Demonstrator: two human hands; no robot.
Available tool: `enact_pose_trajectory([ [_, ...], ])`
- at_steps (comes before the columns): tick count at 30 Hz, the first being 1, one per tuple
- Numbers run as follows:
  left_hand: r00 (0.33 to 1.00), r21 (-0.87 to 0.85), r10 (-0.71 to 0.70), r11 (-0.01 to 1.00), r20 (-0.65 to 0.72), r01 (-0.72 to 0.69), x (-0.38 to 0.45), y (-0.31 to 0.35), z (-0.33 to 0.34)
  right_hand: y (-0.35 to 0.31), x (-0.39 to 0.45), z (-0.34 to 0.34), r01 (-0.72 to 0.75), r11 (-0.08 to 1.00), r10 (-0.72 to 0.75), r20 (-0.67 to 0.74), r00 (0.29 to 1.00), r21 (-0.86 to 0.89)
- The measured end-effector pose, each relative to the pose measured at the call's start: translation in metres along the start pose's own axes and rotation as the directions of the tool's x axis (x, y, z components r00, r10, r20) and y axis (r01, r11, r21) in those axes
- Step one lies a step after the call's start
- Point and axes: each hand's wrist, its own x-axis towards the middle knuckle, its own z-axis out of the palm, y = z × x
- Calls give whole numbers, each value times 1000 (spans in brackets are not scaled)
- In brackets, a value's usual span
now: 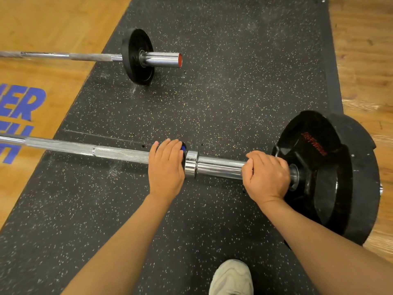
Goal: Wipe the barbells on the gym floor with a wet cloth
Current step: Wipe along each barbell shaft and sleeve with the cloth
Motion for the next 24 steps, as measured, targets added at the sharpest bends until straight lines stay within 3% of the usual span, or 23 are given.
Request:
enact_pose_trajectory([
  [3,996,19,84,996,-27,-83,1,-11,2,0,0,1,-3,1000,3,3,1000,-4],
  [8,949,145,310,938,52,-314,9,-43,-2,2,-1,2,-2,1000,2,-4,1000,9],
  [10,973,191,227,955,28,-229,7,-51,-2,2,-1,3,2,1000,-2,-4,1000,13],
  [14,986,128,-167,978,4,166,-6,6,8,3,0,3,10,1000,-9,-6,1000,7],
  [15,986,107,-163,981,18,160,-9,11,8,3,-1,2,13,1000,-13,0,1000,6],
  [18,988,121,126,983,94,-137,-6,-24,-5,3,-1,2,3,1000,-3,14,1000,-3],
  [19,982,135,152,977,117,-167,-1,-42,-10,3,-1,2,4,1000,-4,17,1000,-6],
  [21,990,147,2,989,138,-22,7,-66,-19,2,-1,3,8,1000,-8,16,1000,-17],
  [24,957,130,-282,954,73,271,4,-46,-16,2,0,1,10,1000,-10,6,1000,-18],
])
